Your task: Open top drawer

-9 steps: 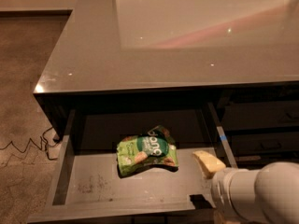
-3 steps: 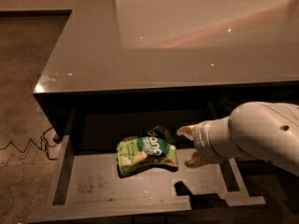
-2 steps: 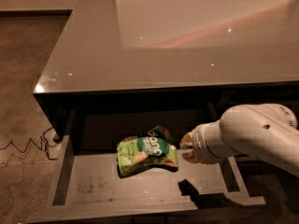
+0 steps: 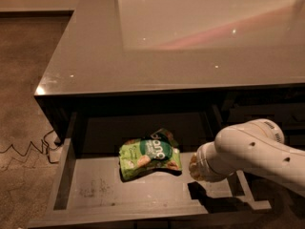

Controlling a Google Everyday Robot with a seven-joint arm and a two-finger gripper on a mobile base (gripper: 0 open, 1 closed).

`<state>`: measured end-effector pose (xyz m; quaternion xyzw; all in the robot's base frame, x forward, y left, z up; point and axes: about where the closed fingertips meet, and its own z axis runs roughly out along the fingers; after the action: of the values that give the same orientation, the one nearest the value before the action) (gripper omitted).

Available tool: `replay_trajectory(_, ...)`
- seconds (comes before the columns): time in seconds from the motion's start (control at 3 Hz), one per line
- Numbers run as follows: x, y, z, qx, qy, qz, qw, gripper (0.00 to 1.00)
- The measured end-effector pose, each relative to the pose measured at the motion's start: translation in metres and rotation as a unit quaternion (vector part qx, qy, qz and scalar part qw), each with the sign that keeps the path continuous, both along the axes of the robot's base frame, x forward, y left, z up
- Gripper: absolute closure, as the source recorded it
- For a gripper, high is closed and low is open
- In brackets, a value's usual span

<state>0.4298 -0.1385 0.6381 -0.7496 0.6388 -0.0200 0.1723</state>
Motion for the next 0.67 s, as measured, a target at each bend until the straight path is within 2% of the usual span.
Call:
replay_trajectory(0.33, -0.0242, 0.0023, -0.015, -0.016, 0.023, -0.014, 0.9995, 1.0)
replay_trajectory(0.67, -0.0242, 0.0023, -0.015, -0.016, 0.023, -0.014, 0.9995, 1.0)
